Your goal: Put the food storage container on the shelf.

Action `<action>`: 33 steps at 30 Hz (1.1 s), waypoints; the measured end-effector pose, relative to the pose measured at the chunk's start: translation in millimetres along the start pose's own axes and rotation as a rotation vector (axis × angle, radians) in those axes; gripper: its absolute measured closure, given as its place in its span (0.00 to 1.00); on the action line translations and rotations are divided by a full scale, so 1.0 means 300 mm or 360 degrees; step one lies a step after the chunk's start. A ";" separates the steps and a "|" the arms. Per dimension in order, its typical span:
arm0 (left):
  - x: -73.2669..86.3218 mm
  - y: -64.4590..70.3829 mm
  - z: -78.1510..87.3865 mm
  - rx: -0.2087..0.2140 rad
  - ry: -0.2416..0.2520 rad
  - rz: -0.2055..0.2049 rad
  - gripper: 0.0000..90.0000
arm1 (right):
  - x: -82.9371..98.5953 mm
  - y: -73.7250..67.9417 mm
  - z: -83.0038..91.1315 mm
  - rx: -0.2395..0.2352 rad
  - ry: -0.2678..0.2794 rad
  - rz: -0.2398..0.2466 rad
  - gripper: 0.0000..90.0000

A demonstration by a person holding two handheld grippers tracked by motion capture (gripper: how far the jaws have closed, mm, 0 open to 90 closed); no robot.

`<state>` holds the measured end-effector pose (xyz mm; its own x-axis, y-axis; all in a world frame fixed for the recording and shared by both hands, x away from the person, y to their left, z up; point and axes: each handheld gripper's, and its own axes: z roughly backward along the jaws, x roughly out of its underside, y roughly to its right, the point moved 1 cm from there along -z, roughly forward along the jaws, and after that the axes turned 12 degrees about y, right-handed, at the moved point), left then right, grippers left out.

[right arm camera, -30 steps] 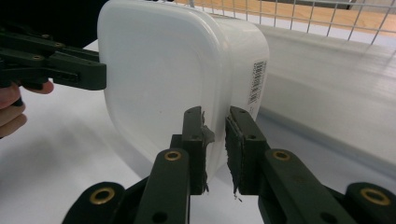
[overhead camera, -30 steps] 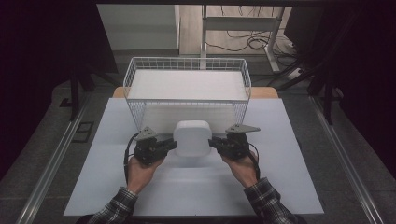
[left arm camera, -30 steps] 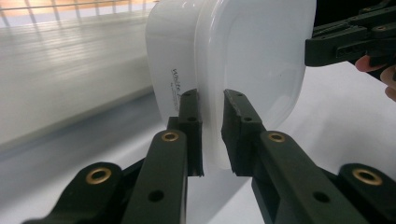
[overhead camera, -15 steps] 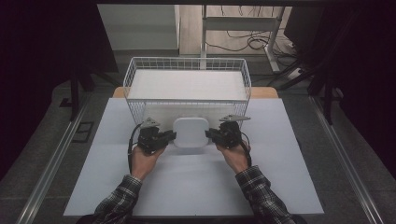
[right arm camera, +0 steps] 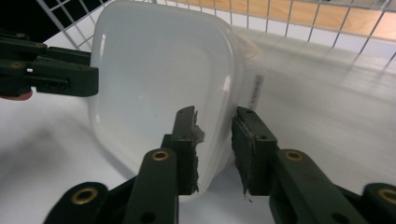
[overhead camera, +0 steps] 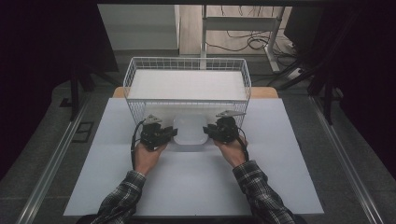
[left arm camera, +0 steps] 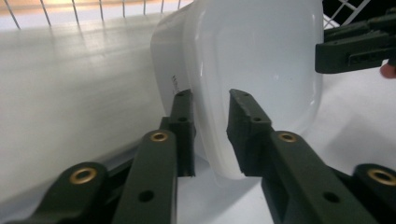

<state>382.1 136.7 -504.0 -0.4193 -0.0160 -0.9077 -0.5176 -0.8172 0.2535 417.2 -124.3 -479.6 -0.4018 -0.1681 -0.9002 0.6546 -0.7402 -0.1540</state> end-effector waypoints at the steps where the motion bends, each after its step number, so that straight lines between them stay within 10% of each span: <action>1: -0.002 0.000 -0.005 -0.0006 0.0007 -0.0001 0.77 | -0.002 0.000 -0.004 0.0008 0.0004 0.0002 0.76; 16: -0.059 -0.033 -0.049 -0.0144 0.0073 -0.0102 0.61 | -0.033 0.034 -0.059 0.0123 0.0100 0.0018 0.65; 33: -0.035 0.037 0.066 0.0061 0.0160 -0.0128 0.24 | -0.024 -0.002 0.036 -0.0043 0.0084 0.0112 0.92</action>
<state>366.1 139.2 -485.1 -0.2995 -0.0104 -0.9540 -0.5755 -0.7956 0.1893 412.7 -129.8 -468.6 -0.3205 -0.1839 -0.9292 0.6973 -0.7098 -0.1001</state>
